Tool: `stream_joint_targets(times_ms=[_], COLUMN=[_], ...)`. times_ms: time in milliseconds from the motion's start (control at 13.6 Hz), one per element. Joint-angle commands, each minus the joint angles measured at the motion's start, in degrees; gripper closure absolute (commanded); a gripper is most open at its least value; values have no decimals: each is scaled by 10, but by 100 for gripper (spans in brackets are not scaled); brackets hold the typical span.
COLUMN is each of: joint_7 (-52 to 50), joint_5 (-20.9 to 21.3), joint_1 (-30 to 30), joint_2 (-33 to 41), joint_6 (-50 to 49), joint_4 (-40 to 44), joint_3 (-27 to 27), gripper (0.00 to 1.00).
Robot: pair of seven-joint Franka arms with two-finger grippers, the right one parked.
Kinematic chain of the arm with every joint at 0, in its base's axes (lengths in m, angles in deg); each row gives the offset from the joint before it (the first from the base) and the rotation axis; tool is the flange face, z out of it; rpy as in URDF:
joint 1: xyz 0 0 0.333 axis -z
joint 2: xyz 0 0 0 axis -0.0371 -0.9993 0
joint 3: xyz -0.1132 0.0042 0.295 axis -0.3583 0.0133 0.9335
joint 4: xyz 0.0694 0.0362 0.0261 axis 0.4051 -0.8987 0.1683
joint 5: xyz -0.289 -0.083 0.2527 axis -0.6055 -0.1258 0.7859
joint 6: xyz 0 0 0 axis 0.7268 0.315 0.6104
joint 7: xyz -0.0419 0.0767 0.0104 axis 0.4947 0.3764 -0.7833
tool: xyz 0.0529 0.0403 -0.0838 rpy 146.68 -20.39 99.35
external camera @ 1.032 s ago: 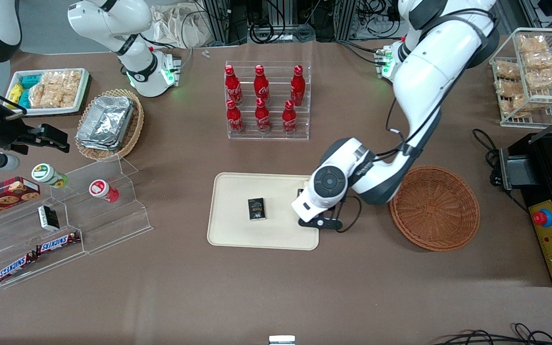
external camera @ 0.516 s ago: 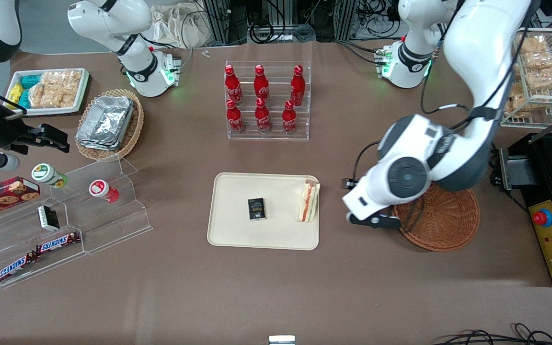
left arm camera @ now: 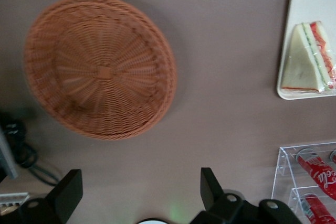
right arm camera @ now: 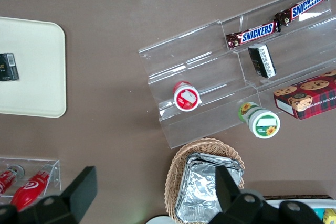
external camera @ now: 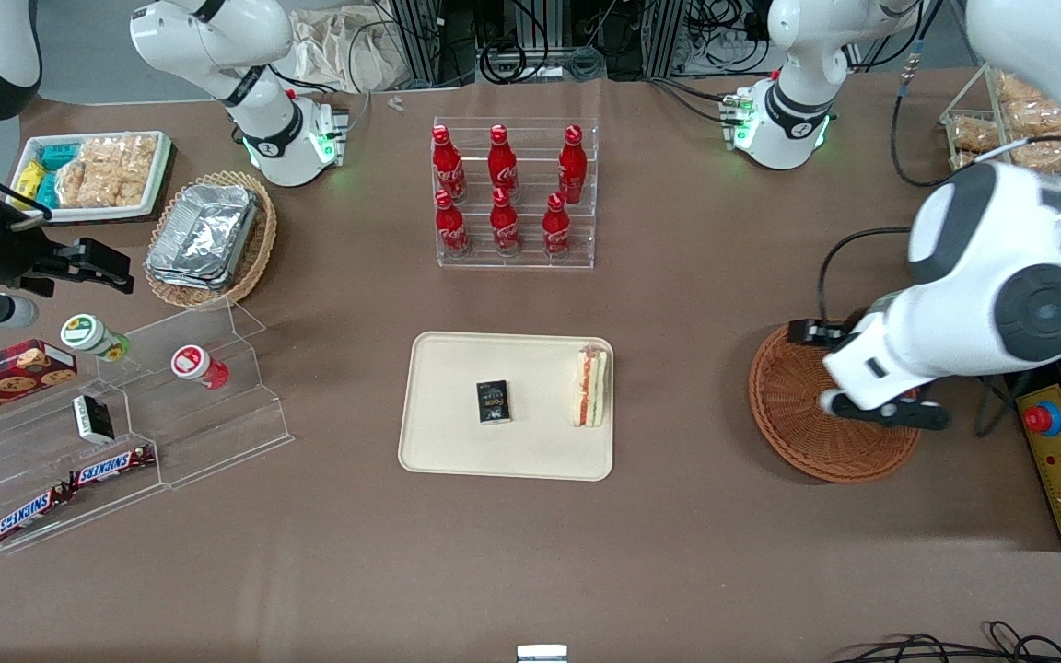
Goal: Place sandwich from basket to tray
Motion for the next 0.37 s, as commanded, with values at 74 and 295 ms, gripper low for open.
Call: stream_joint_targets(times_ms=[74, 295], joint_7=[-4, -44], joint_5=[-2, 2], joint_1=[-49, -63], joint_2=[38, 41], joint_6=[-8, -9], joint_4=[-14, -14], joint_3=[1, 2], gripper=[0, 0])
